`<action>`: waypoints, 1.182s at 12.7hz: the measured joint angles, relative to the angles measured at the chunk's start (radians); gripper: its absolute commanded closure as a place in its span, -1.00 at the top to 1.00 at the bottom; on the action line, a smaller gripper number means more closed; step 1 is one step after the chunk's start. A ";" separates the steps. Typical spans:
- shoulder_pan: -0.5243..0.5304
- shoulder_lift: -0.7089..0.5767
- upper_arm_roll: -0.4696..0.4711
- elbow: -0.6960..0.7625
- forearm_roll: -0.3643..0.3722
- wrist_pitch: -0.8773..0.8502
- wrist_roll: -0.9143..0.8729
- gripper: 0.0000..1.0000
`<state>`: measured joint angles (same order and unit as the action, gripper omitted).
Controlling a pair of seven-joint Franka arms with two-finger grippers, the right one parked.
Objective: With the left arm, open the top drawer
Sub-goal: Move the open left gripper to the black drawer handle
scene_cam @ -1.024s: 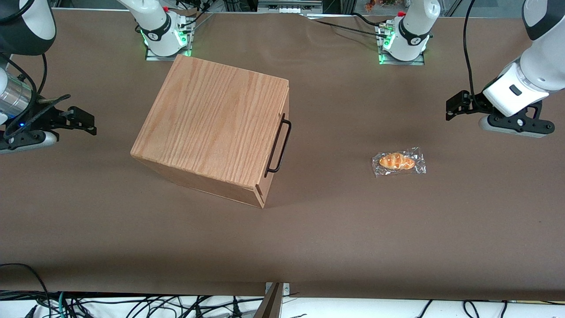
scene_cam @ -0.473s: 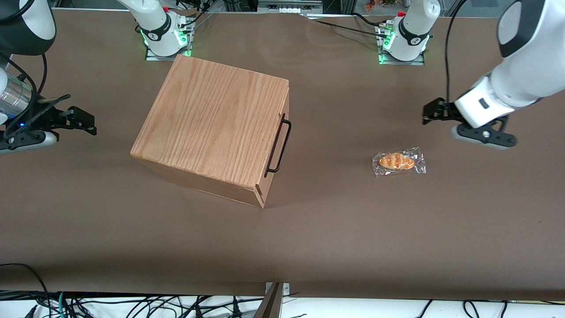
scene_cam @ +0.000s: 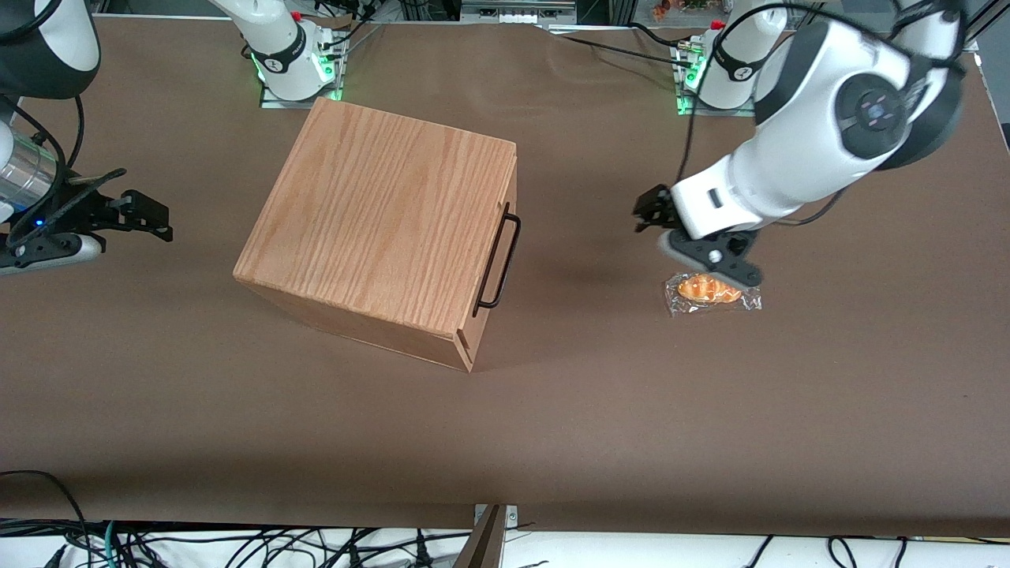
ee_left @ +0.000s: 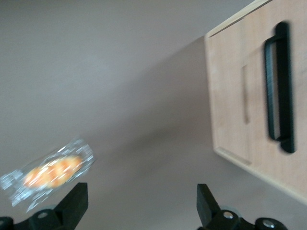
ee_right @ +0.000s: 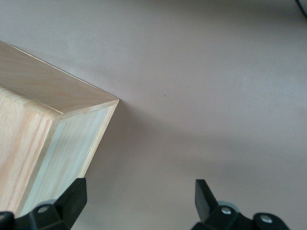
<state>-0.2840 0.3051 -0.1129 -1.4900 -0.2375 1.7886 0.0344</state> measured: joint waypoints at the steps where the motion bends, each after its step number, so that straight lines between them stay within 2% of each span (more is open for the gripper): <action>1: -0.011 0.036 0.000 0.017 -0.029 0.038 -0.001 1.00; 6: -0.058 0.153 0.000 0.036 -0.171 0.221 -0.001 1.00; 10: -0.132 0.209 -0.002 0.040 -0.181 0.344 -0.057 1.00; 15: -0.195 0.227 -0.002 0.046 -0.181 0.361 -0.139 1.00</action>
<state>-0.4793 0.5319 -0.1152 -1.4441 -0.4189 2.1496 -0.1044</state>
